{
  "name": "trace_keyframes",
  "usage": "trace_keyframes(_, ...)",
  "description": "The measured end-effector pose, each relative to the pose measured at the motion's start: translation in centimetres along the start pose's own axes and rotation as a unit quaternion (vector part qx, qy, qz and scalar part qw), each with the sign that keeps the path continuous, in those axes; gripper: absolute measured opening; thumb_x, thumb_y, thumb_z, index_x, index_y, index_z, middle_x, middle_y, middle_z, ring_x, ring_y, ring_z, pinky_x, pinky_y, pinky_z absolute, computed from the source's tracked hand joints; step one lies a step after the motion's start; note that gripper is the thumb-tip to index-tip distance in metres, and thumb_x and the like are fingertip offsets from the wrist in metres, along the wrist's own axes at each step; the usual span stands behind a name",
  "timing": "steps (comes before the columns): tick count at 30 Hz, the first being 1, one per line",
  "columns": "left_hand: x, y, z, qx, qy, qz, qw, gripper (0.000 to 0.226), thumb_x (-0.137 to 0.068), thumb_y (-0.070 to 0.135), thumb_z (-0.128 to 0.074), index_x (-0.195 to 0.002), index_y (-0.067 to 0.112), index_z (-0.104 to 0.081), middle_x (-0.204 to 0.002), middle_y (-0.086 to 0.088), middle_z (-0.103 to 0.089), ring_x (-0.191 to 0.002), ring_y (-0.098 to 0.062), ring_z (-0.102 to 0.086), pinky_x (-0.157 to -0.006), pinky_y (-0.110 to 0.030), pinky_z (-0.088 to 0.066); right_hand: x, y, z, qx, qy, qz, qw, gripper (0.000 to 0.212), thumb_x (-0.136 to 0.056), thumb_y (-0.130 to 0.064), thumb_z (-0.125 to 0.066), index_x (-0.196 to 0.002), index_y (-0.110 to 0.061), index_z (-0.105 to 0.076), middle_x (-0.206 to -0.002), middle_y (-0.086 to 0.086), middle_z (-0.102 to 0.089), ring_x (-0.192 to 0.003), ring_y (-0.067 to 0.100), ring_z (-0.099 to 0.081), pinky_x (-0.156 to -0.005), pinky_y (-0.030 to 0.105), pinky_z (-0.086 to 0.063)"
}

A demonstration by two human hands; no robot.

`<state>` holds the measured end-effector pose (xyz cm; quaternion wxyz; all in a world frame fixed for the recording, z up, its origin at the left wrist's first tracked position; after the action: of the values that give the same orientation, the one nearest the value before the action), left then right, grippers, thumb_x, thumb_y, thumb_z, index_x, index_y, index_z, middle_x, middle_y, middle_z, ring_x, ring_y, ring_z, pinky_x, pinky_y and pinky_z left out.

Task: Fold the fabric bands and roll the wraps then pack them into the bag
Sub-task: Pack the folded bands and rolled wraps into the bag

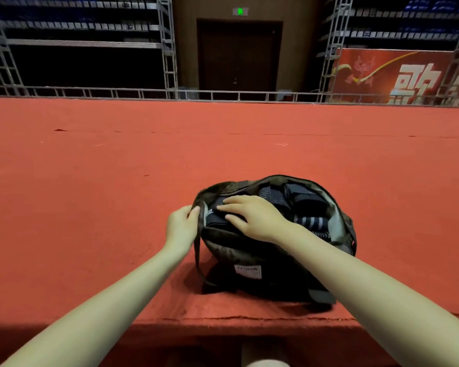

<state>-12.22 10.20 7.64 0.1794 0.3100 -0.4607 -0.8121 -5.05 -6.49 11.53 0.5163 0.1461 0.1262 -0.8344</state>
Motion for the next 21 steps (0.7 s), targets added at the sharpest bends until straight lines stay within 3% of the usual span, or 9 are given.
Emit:
trace_keyframes(2,-0.9,2.1,1.2,0.018,0.022,-0.036,0.999,0.041,-0.094,0.009,-0.048,-0.054,0.015,-0.040,-0.052,0.004,-0.040,-0.057,-0.015,-0.036,-0.057,-0.035,-0.026,0.1,0.5,0.2,-0.023,0.004,-0.013,1.000,0.034,-0.099,-0.035,-0.041,-0.127,-0.031,-0.060,-0.136,-0.007,-0.054,-0.126,0.013,-0.047,-0.101,0.032,-0.040)
trace_keyframes(4,-2.3,4.2,2.0,0.012,0.030,-0.073,0.997,0.042,-0.093,0.010,-0.048,-0.053,0.014,-0.033,-0.053,0.004,-0.030,-0.055,-0.013,-0.028,-0.055,-0.033,-0.021,-0.1,1.0,0.8,-0.073,-0.004,-0.047,0.996,0.036,-0.101,-0.037,-0.035,-0.122,-0.032,-0.063,-0.134,-0.011,-0.055,-0.124,0.009,-0.047,-0.098,0.027,-0.039)
trace_keyframes(7,-3.8,4.8,2.0,0.031,0.018,-0.067,0.997,0.038,-0.087,0.023,-0.047,-0.055,0.002,-0.040,-0.056,-0.003,-0.032,-0.057,-0.015,-0.032,-0.057,-0.029,-0.030,-0.1,1.7,1.4,-0.158,-0.018,-0.095,0.983,0.043,-0.102,-0.040,-0.026,-0.119,-0.032,-0.065,-0.131,-0.014,-0.055,-0.120,0.006,-0.048,-0.098,0.025,-0.038)
trace_keyframes(10,-3.4,4.3,1.7,0.046,-0.009,-0.048,0.998,0.029,-0.089,0.020,-0.046,-0.063,0.018,-0.060,-0.064,0.001,-0.052,-0.064,-0.016,-0.046,-0.066,-0.029,-0.038,0.5,1.7,1.4,-0.213,-0.004,-0.087,0.973,0.039,-0.102,-0.038,-0.031,-0.117,-0.029,-0.066,-0.125,-0.013,-0.058,-0.116,0.004,-0.051,-0.101,0.026,-0.038)
trace_keyframes(11,-3.1,4.6,1.6,0.030,-0.017,-0.061,0.998,0.026,-0.092,0.015,-0.046,-0.083,0.021,-0.070,-0.080,0.003,-0.061,-0.077,-0.014,-0.054,-0.073,-0.026,-0.040,0.7,1.6,1.6,-0.221,0.022,-0.080,0.972,0.036,-0.101,-0.036,-0.035,-0.115,-0.026,-0.066,-0.121,-0.013,-0.060,-0.114,0.003,-0.052,-0.099,0.025,-0.040)
trace_keyframes(13,-2.5,5.5,1.5,-0.035,-0.006,-0.103,0.994,0.030,-0.095,0.014,-0.047,-0.121,0.015,-0.063,-0.103,0.000,-0.060,-0.098,-0.015,-0.054,-0.081,-0.020,-0.036,1.6,1.5,3.0,-0.222,0.112,-0.068,0.966,0.027,-0.099,-0.027,-0.045,-0.109,-0.021,-0.069,-0.110,-0.011,-0.065,-0.105,0.002,-0.057,-0.091,0.023,-0.044)
trace_keyframes(17,-0.8,8.0,0.6,-0.091,0.001,-0.210,0.973,0.032,-0.093,0.015,-0.052,-0.122,0.017,-0.063,-0.090,0.000,-0.047,-0.089,-0.020,-0.052,-0.079,-0.026,-0.038,6.4,3.6,6.4,-0.200,0.316,-0.118,0.920,0.020,-0.091,-0.015,-0.051,-0.094,-0.015,-0.071,-0.092,-0.006,-0.067,-0.089,0.004,-0.060,-0.077,0.016,-0.045)
trace_keyframes(19,0.8,9.7,-0.9,-0.099,-0.031,-0.263,0.959,0.030,-0.092,0.016,-0.053,-0.120,0.018,-0.063,-0.090,0.000,-0.048,-0.087,-0.019,-0.051,-0.077,-0.030,-0.041,10.2,6.1,7.0,-0.178,0.368,-0.202,0.890,0.019,-0.090,-0.008,-0.052,-0.090,-0.015,-0.070,-0.092,-0.003,-0.066,-0.089,0.006,-0.059,-0.074,0.014,-0.043)
trace_keyframes(21,3.0,11.3,-3.1,-0.099,-0.080,-0.313,0.941,0.029,-0.093,0.018,-0.052,-0.120,0.019,-0.062,-0.091,0.001,-0.048,-0.087,-0.016,-0.050,-0.074,-0.027,-0.040,14.2,8.6,6.8,-0.168,0.371,-0.321,0.855,0.020,-0.090,-0.005,-0.051,-0.095,-0.015,-0.068,-0.100,0.004,-0.066,-0.098,0.015,-0.059,-0.080,0.018,-0.040)
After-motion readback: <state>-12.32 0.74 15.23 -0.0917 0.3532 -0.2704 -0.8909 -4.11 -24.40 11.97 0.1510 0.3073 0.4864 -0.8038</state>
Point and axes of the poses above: each hand's wrist, its own x-axis away from the middle knuckle, its own z-axis out of the back of the hand, y = z × x, the point moved 2 cm from there along -x, towards the middle knuckle
